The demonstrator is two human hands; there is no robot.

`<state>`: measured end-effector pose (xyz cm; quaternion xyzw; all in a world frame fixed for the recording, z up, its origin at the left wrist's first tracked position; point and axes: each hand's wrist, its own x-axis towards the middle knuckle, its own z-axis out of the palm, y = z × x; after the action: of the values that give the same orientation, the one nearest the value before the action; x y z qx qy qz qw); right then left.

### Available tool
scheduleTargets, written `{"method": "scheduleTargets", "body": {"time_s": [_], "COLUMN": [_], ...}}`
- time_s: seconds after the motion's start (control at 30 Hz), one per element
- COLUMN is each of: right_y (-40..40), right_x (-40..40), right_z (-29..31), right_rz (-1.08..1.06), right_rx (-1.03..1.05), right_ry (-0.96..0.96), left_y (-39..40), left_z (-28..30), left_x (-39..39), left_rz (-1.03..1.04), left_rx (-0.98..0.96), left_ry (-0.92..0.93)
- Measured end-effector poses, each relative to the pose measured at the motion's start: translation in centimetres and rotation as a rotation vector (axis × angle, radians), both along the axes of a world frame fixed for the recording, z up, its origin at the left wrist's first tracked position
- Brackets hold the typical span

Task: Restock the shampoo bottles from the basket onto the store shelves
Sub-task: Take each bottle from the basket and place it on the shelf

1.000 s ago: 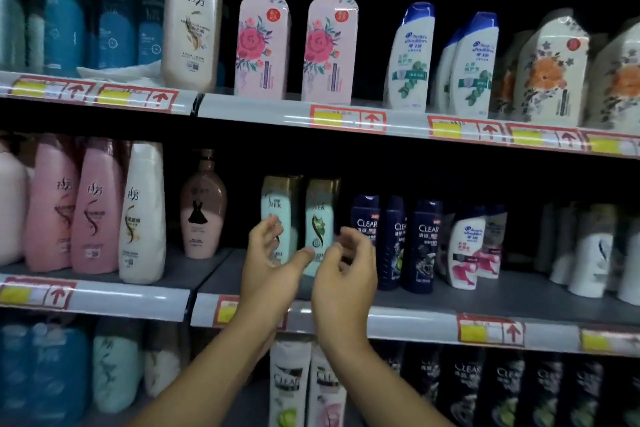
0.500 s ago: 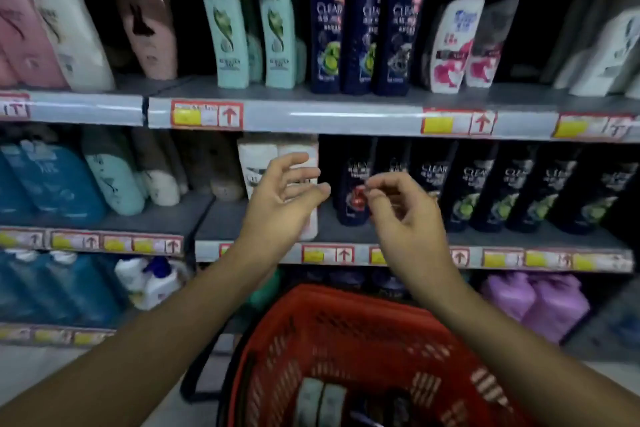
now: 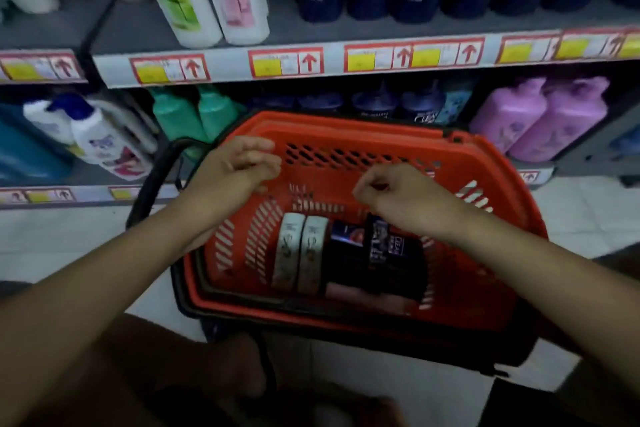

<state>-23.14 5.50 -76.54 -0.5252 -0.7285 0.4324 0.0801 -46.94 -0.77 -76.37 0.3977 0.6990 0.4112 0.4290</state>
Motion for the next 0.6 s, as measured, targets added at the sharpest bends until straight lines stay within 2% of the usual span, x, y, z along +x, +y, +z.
{"method": "scheduleTargets", "body": {"time_s": [0.07, 0.13, 0.27, 0.4, 0.5, 0.6], "right_y": [-0.2, -0.3, -0.9, -1.8, -2.0, -1.8], "right_x": [-0.7, -1.9, -6.2, -10.0, -10.9, -11.6], "right_z": [-1.4, -4.0, -11.5, -18.1, -21.0, -23.1], "right_rz": [0.04, 0.081, 0.052, 0.174, 0.221, 0.285], "right_rx": [-0.059, -0.209, -0.395, -0.629, -0.753, -0.722], "right_ry": [-0.064, -0.173, -0.286, -0.332, -0.415, -0.485], "left_y": [0.8, 2.0, 2.9, 2.7, 3.1, 3.1], "left_z": [-1.3, -2.0, -3.9, -5.7, -5.8, -5.8], "left_x": [-0.3, 0.1, 0.4, -0.7, -0.7, -0.9], "left_rz": [-0.036, -0.104, -0.216, -0.39, -0.518, -0.606], "left_rx": [-0.106, -0.163, -0.249, -0.414, -0.38, -0.333], "left_ry": [0.014, 0.017, 0.101, 0.213, 0.295, 0.375]}}
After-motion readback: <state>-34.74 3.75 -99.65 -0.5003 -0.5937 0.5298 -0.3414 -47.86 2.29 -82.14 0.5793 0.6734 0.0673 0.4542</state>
